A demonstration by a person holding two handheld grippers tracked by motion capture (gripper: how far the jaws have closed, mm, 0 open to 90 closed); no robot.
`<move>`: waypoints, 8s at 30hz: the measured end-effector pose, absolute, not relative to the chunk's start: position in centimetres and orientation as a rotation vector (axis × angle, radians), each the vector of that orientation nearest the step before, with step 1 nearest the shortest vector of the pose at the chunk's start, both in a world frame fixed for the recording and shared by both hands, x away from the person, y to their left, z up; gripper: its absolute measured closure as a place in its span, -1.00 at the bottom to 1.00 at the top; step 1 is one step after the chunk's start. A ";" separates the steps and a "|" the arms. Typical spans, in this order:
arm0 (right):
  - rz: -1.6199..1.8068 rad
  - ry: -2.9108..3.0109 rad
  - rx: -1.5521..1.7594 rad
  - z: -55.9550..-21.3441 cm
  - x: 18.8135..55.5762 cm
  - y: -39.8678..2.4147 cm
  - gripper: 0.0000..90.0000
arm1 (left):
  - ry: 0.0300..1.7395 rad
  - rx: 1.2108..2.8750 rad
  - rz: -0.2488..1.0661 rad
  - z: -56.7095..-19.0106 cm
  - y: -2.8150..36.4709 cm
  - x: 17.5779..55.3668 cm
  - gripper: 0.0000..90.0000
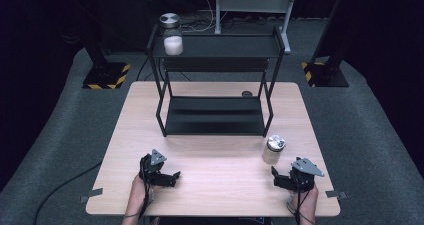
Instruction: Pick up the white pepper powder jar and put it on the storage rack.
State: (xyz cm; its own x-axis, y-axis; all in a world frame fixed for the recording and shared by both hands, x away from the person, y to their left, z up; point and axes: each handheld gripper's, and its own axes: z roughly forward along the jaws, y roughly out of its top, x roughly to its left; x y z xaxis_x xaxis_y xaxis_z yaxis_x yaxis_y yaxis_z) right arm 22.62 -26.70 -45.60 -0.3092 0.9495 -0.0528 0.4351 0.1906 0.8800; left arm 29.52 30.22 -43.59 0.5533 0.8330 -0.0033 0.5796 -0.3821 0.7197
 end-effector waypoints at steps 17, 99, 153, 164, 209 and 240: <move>1.060 1.886 1.268 -44.3 27.0 -24.5 -1.00 | 1.130 2.105 0.478 -43.6 30.2 29.5 -1.00; 1.211 1.930 1.062 -37.8 33.1 -21.5 -0.33 | 1.133 2.101 0.484 -43.6 30.1 29.4 -0.99; 1.204 1.904 0.999 -32.4 36.6 -20.3 -0.33 | 1.125 2.105 0.478 -43.6 30.2 29.4 -1.00; 1.195 1.890 0.983 -30.9 36.9 -20.2 -0.33 | 1.125 2.105 0.478 -43.6 30.2 29.4 -1.00; 1.200 1.840 0.958 -26.1 38.1 -20.3 -0.33 | 1.125 2.105 0.478 -43.6 30.2 29.4 -1.00; 1.216 1.819 0.950 -23.4 38.6 -20.5 -0.33 | 1.126 2.105 0.477 -43.6 30.2 29.4 -1.00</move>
State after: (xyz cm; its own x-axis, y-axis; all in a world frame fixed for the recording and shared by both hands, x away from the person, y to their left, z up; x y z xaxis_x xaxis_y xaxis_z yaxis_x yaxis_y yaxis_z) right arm 38.62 -20.55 -23.41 -0.4531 0.8747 -0.1723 0.1749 0.2767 0.9449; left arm 29.42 30.18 -43.62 0.5561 0.8311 -0.0023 0.5764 -0.3836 0.7215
